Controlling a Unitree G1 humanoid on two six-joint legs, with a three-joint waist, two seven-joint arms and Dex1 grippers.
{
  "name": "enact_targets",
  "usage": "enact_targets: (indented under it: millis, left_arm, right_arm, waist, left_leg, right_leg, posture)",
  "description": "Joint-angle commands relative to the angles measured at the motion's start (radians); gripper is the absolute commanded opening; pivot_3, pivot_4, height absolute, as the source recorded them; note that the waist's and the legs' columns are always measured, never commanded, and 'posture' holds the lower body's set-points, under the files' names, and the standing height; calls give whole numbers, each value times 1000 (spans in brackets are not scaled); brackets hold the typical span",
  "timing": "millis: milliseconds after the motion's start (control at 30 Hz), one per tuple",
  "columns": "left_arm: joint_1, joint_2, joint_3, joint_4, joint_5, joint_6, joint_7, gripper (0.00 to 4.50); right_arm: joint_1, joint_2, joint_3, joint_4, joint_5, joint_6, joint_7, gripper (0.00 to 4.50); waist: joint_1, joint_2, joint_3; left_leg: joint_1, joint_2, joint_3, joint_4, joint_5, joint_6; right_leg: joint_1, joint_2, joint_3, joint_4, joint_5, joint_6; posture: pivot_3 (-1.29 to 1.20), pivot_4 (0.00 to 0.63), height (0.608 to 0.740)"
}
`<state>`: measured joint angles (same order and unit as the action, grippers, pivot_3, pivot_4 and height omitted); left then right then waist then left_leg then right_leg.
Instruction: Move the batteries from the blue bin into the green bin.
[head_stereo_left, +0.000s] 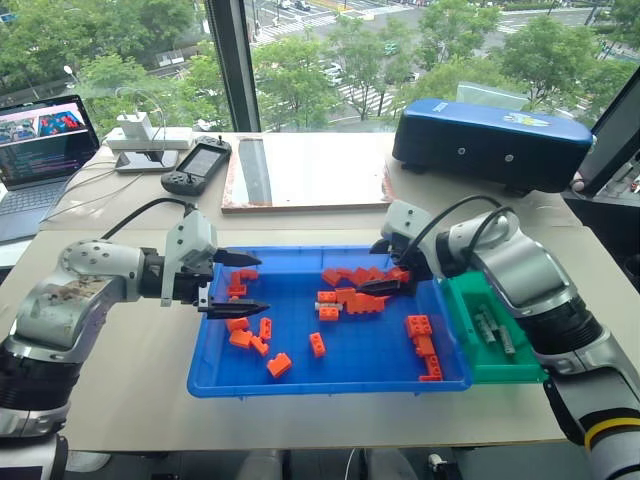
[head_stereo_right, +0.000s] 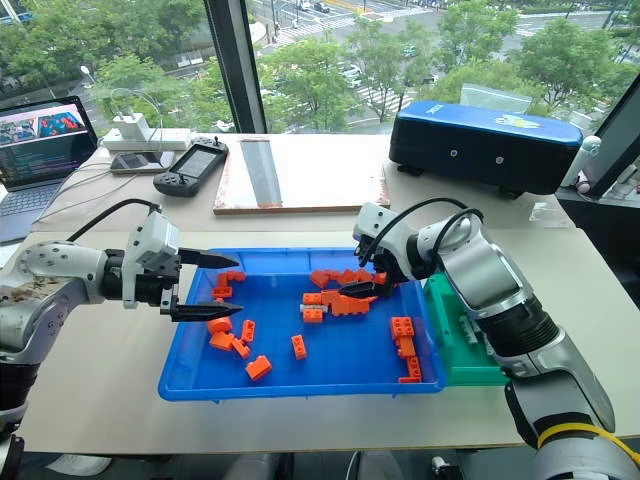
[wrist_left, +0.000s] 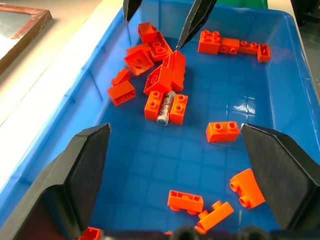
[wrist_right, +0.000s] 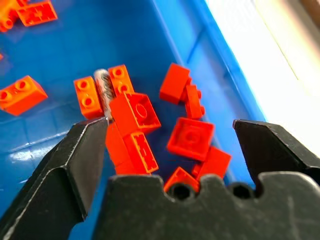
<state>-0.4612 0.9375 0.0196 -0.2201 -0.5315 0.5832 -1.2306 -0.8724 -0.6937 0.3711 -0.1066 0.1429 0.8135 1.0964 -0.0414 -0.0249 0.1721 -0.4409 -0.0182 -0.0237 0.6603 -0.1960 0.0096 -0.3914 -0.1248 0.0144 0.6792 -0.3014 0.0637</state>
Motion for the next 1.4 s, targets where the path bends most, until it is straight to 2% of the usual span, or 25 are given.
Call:
enact_targets:
  millis: [33, 333, 667, 700, 800, 1000, 1067, 1300, 1400]
  left_arm:
    - [13, 23, 37, -37, -11, -1, 1, 4500]
    - [30, 40, 53, -62, -18, 16, 16, 4500]
    - [36, 55, 57, -60, -15, 21, 20, 4500]
    - [36, 58, 59, -58, -13, 21, 20, 4500]
    - [37, 63, 65, -58, -14, 23, 21, 4500]
    - [45, 65, 71, -64, -14, 21, 25, 4500]
    - [47, 65, 72, -65, -13, 20, 26, 4500]
    - [44, 57, 62, -62, -9, 15, 29, 4500]
    - [39, 53, 56, -58, -8, 12, 28, 4500]
  right_arm:
    - [-13, 21, 4, -77, 47, 36, 32, 4485]
    - [36, 97, 108, -140, 87, 80, 38, 4485]
    - [65, 154, 163, -14, 35, 5, -7, 4485]
    - [72, 157, 176, -3, 22, -8, -10, 3980]
    - [82, 162, 199, 20, -4, -34, -14, 3178]
    - [85, 169, 203, 35, -25, -51, -13, 1037]
    - [86, 164, 202, 30, -30, -53, -8, 459]
    - [39, 94, 83, -81, 56, 38, 44, 448]
    - [14, 42, 26, -70, 61, 46, 38, 448]
  waist:
    - [0, 0, 0]
    - [2, 0, 0]
    - [1, 0, 0]
    - [1, 0, 0]
    - [0, 0, 0]
    - [0, 0, 0]
    - [0, 0, 0]
    - [2, 0, 0]
    - [2, 0, 0]
  left_leg:
    - [0, 0, 0, 0, 0, 0]
    - [0, 0, 0, 0, 0, 0]
    - [0, 0, 0, 0, 0, 0]
    - [0, 0, 0, 0, 0, 0]
    - [0, 0, 0, 0, 0, 0]
    - [0, 0, 0, 0, 0, 0]
    - [0, 0, 0, 0, 0, 0]
    - [0, 0, 0, 0, 0, 0]
    - [0, 0, 0, 0, 0, 0]
  right_leg:
    - [0, 0, 0, 0, 0, 0]
    - [0, 0, 0, 0, 0, 0]
    - [0, 0, 0, 0, 0, 0]
    - [0, 0, 0, 0, 0, 0]
    - [0, 0, 0, 1, 0, 0]
    - [0, 0, 0, 1, 0, 0]
    - [0, 0, 0, 1, 0, 0]
    - [0, 0, 0, 0, 0, 0]
    - [0, 0, 0, 0, 0, 0]
  posture:
    - [0, 150, 732]
    - [0, 150, 732]
    - [0, 150, 732]
    - [0, 150, 732]
    - [0, 150, 732]
    - [0, 150, 732]
    - [0, 150, 732]
    - [0, 150, 732]
    - [0, 150, 732]
